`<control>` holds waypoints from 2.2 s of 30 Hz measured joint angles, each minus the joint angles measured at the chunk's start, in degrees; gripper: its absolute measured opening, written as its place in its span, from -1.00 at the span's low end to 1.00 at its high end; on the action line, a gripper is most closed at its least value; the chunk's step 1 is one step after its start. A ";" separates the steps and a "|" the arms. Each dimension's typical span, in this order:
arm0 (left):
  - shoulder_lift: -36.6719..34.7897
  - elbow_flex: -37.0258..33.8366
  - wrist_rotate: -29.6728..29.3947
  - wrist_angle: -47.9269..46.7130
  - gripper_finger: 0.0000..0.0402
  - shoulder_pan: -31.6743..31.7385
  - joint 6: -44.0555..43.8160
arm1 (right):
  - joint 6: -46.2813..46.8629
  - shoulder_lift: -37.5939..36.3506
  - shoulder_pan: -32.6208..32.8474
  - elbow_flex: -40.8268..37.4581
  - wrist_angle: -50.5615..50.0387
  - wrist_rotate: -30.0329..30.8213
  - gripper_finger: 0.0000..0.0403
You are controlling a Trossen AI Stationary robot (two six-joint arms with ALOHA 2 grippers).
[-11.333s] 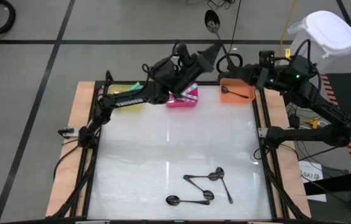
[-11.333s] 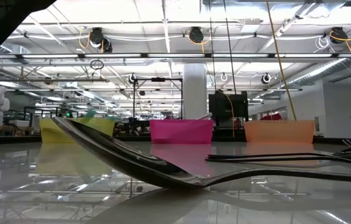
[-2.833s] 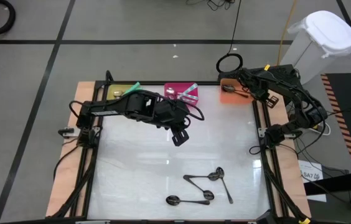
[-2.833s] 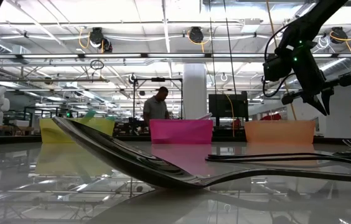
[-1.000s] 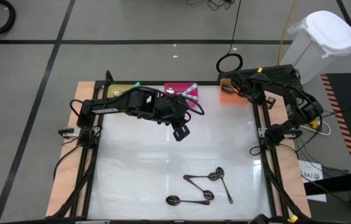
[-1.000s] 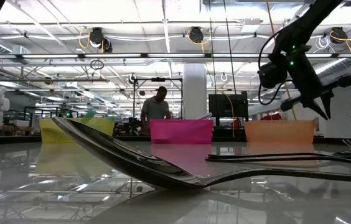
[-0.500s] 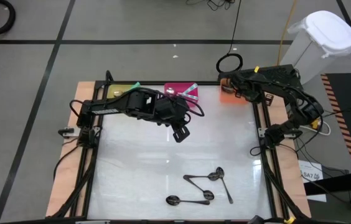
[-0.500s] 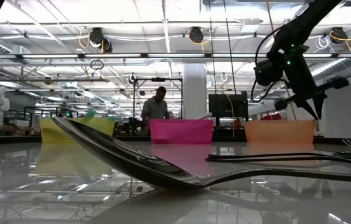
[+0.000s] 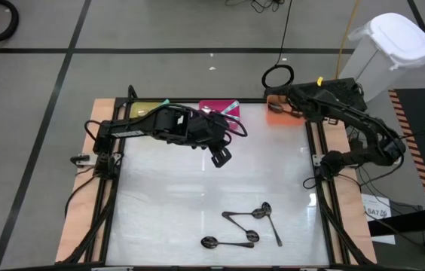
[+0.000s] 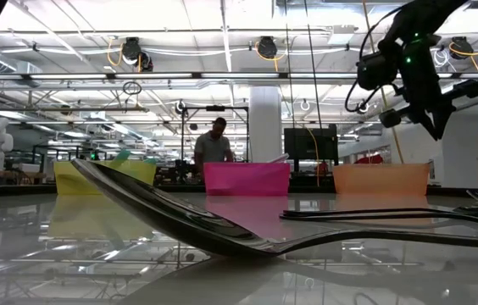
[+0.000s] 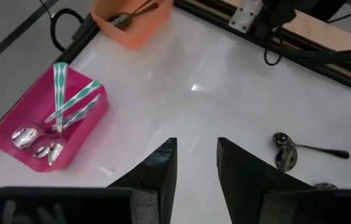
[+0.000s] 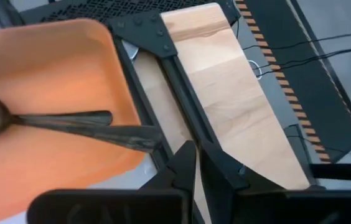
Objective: Sort silverware by color (type)
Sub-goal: Put the black spoon into the orange bin
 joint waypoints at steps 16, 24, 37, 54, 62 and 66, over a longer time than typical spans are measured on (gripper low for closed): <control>0.00 -0.01 0.60 1.15 -0.44 -1.01 2.45 | -1.72 6.10 -7.01 0.00 2.20 -7.95 -0.91; 0.00 -0.02 0.61 0.90 -0.44 -1.24 1.12 | -0.69 9.82 -10.18 0.00 1.29 -7.91 -0.91; 0.00 -0.02 0.02 0.92 -0.44 1.86 1.58 | 9.93 11.83 -10.54 -0.02 5.84 -12.39 -0.91; 0.00 -0.02 0.06 0.37 -0.44 1.37 0.85 | 9.11 8.87 -7.89 0.00 6.77 -12.77 -0.91; 0.00 -0.02 0.02 0.02 -0.44 1.18 0.46 | -1.65 0.24 -6.05 0.00 11.80 -12.06 -0.91; 0.00 -1.13 -0.02 -0.08 -0.44 0.64 -0.42 | -12.49 -5.13 -4.05 0.00 10.88 -17.62 -0.91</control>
